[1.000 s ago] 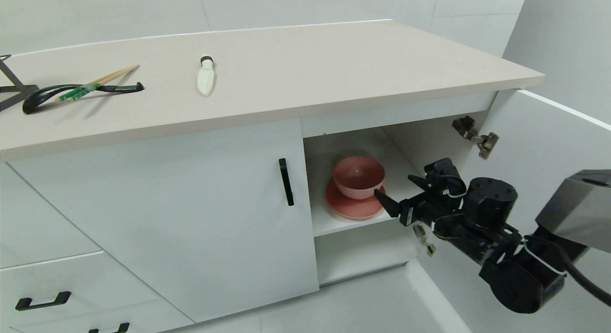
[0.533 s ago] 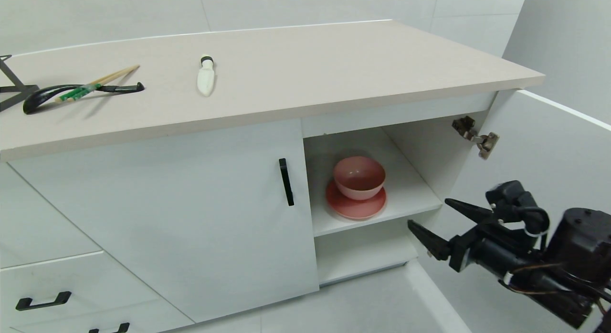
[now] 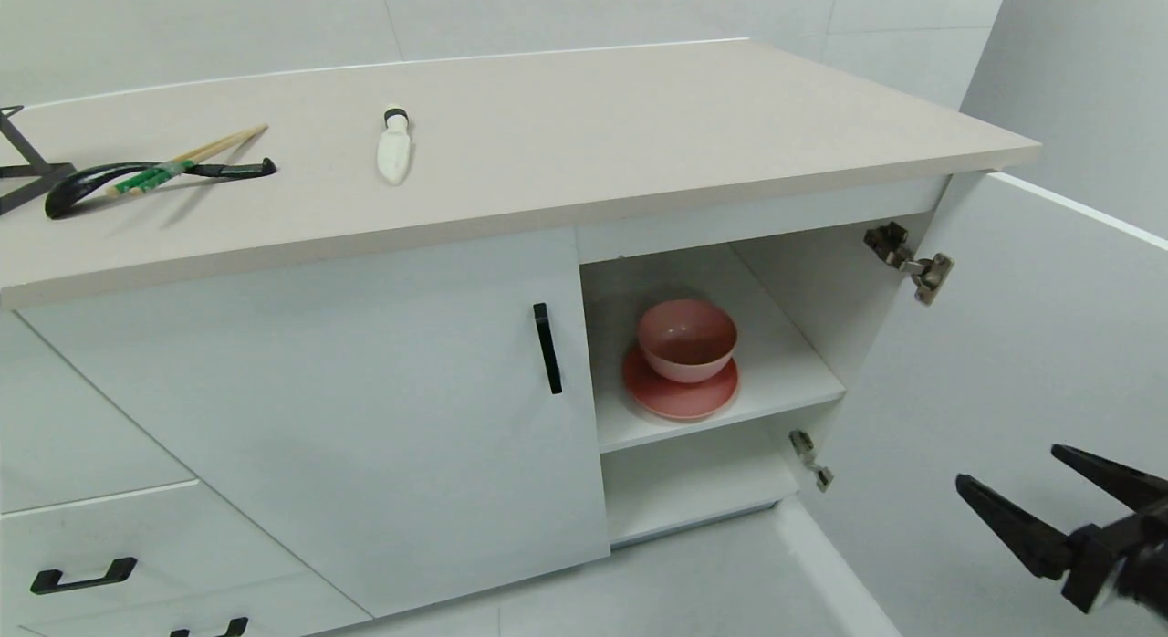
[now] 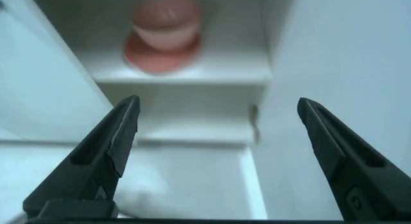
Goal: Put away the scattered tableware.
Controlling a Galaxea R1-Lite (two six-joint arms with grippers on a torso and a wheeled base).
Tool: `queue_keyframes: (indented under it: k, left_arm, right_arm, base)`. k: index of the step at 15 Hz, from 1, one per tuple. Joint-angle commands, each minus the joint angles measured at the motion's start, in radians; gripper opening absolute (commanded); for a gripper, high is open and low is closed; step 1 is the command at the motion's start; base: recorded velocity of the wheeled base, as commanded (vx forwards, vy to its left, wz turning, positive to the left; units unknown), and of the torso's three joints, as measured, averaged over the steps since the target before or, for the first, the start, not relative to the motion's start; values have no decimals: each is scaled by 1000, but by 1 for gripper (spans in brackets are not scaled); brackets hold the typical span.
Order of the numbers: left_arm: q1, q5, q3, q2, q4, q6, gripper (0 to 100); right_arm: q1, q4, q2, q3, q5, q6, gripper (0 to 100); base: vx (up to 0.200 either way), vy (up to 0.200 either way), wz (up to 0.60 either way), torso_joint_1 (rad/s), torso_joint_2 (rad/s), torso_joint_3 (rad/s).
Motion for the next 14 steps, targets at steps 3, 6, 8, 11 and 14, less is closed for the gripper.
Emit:
queue_keyframes:
  k: [3,6,8,11,14]
  left_arm:
    - [0,0,0,-4,0,-7,100]
    - [0,0,0,-4,0,-10,100]
    - [0,0,0,-4,0,-10,100]
    - [0,0,0,-4,0,-10,100]
    - [0,0,0,-4,0,-10,100]
  right_arm:
    - [-204,773,-798,6,-16,6,100]
    - [-264,1090,-1112,-2,-3,7,100]
    - [-291,1080,-1143,1,25,-8,100]
    - [-316,1080,-1198,3,48,-17,100]
    - [-316,1080,-1198,3,45,-17,100]
  base:
    - [0,0,0,0,0,0]
    - [0,0,0,0,0,0]
    - [-200,0,0,0,-5,2]
    - [-200,0,0,2,-2,-1]
    - [-200,0,0,2,-1,4]
